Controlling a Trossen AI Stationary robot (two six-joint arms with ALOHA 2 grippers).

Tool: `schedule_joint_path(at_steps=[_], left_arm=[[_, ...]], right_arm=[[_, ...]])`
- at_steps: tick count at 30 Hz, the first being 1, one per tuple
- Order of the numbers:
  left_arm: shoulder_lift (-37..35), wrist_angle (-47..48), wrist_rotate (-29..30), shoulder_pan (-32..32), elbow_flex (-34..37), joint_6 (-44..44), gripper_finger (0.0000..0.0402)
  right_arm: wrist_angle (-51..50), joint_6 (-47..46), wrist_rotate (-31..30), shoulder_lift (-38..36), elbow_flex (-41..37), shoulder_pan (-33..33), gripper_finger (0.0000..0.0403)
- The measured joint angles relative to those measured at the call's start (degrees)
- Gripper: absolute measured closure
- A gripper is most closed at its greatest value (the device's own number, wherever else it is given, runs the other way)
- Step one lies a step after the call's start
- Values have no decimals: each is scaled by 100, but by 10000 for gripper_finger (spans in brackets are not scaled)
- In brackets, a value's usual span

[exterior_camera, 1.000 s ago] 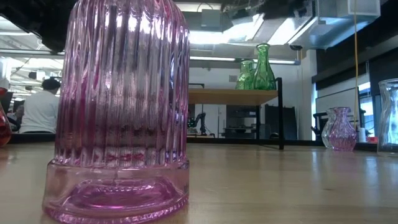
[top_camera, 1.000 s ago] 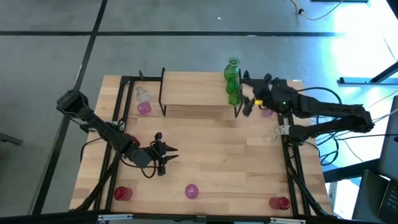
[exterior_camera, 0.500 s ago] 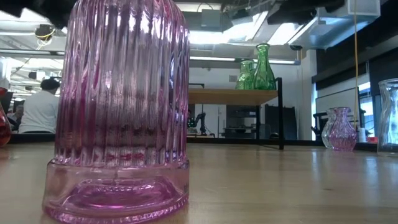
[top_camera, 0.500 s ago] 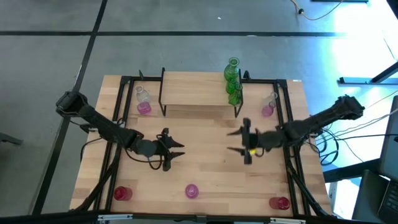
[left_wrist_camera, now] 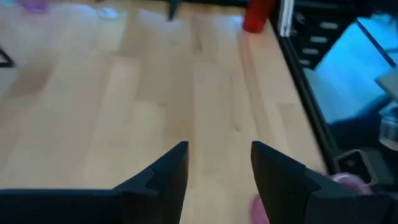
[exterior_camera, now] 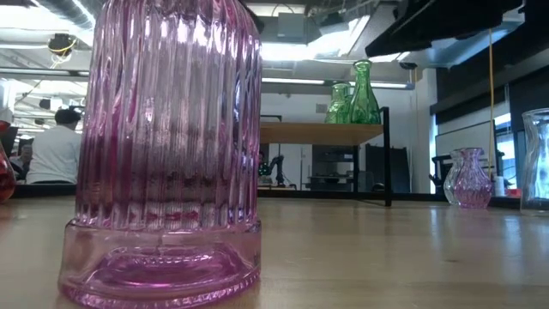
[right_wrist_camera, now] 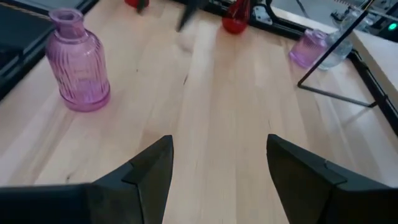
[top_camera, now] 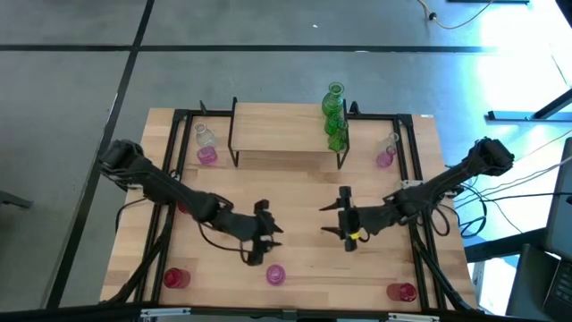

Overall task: Sort vases onto shelf
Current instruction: Put the bottom pink vase on the shelf

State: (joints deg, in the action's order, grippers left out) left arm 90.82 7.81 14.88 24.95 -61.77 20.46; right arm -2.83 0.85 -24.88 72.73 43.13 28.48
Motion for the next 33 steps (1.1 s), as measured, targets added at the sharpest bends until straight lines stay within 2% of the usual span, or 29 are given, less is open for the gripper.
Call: schedule_joint_path(at_steps=[8, 15, 30, 33], left_arm=[[910, 2220, -480, 37, -1682, 580, 235], [1479, 3223, -731, 143, -2713, 639, 235], [1498, 3222, -671, 324, -2741, 600, 235], [1498, 3224, -859, 319, -2739, 604, 235]], right_arm=[[-4, -233, -2, 37, 0, 6, 165], [0, -241, -15, 37, 0, -1, 165], [-4, -302, -17, 37, 0, -1, 165], [-3, -302, -19, 37, 0, -1, 165]])
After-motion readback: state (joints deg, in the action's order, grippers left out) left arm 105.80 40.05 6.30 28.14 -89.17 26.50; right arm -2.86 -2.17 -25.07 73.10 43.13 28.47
